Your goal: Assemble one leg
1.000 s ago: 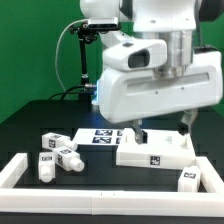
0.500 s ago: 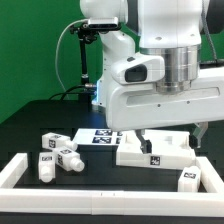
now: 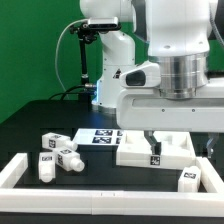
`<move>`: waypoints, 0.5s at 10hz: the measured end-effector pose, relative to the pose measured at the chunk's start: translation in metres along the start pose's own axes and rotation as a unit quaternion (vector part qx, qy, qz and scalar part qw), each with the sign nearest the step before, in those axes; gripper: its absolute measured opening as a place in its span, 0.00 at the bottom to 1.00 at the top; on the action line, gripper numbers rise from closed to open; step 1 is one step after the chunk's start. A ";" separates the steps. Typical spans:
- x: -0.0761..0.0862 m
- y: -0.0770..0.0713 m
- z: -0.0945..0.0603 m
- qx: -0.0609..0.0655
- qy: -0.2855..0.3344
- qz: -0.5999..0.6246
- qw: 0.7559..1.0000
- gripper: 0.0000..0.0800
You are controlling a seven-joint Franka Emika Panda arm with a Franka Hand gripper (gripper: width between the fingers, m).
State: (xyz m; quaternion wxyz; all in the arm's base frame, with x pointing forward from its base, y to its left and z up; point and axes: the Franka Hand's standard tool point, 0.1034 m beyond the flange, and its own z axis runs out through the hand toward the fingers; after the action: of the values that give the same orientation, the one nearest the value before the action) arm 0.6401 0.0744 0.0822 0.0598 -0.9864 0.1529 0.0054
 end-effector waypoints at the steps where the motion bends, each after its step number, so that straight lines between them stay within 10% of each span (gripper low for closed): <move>1: -0.001 -0.002 0.001 0.000 -0.001 -0.003 1.000 0.81; 5: -0.006 -0.001 0.022 0.001 -0.013 0.029 0.999 0.81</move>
Offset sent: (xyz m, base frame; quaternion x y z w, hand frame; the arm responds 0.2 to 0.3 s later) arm 0.0013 -0.0069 -0.0270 -0.0526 -0.0216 0.0821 0.9950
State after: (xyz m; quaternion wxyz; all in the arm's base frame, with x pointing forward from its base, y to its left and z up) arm 0.6351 0.0794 0.0608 0.0624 -0.9813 0.1810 0.0194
